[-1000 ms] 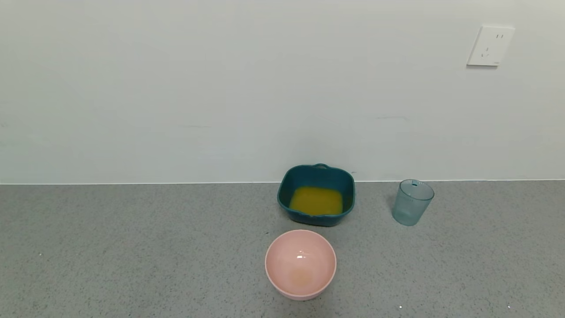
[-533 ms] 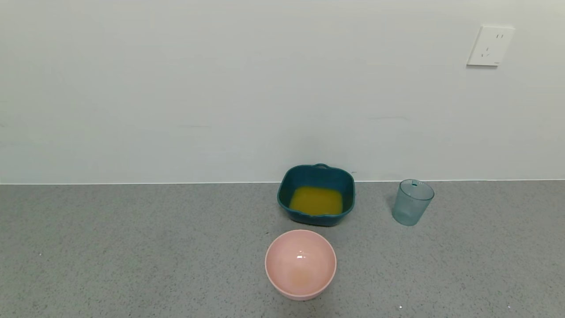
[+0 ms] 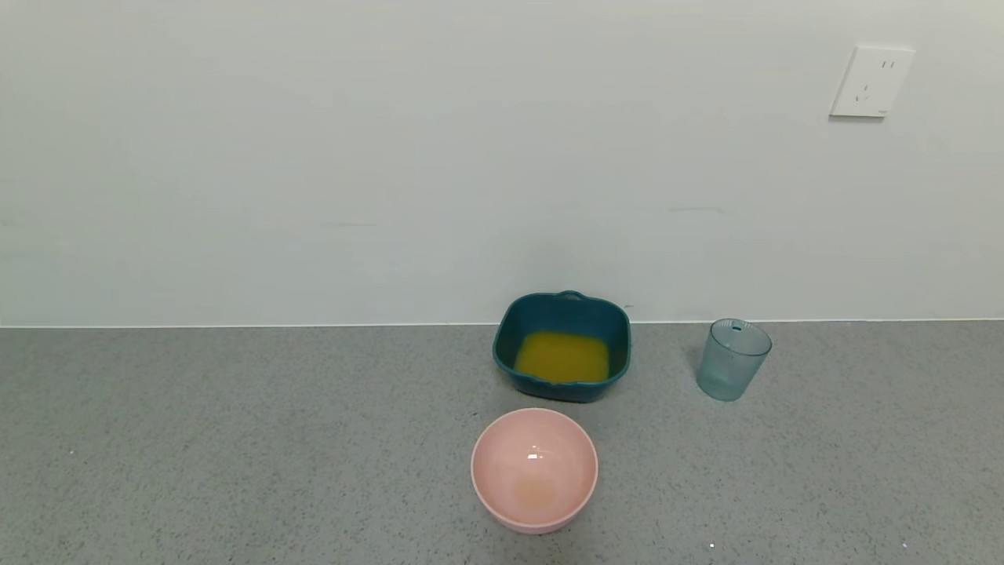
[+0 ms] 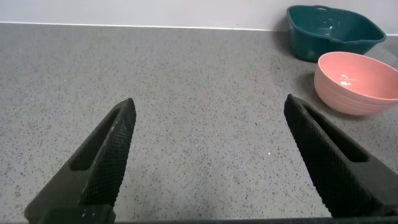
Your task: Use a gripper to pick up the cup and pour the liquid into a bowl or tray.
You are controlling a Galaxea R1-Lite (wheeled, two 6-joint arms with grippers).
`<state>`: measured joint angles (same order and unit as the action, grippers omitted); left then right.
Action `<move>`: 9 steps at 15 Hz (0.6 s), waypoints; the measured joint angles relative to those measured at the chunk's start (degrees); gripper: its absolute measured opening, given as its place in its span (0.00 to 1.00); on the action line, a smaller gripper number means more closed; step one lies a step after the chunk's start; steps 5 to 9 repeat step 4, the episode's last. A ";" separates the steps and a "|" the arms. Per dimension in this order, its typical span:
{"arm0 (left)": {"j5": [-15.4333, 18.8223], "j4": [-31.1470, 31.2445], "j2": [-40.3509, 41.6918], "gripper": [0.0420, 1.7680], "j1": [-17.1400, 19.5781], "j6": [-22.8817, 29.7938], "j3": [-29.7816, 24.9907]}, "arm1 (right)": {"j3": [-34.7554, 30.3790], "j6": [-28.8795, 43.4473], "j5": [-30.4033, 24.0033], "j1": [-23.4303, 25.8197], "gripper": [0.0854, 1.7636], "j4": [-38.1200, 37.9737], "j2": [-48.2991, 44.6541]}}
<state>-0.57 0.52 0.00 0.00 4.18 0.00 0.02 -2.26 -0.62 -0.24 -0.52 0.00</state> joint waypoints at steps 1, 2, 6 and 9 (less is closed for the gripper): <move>-0.02 0.00 0.00 0.97 0.00 -0.02 0.00 | -0.02 -0.11 0.00 0.00 0.96 -0.02 0.00; -0.02 0.00 0.00 0.97 0.00 -0.02 0.00 | -0.02 -0.16 0.02 0.00 0.96 -0.10 0.00; -0.02 0.00 0.00 0.97 0.00 -0.02 0.00 | -0.02 -0.09 0.02 0.02 0.96 -0.07 0.00; -0.02 0.00 0.00 0.97 0.00 -0.02 0.00 | -0.02 -0.09 0.02 0.02 0.96 -0.07 0.00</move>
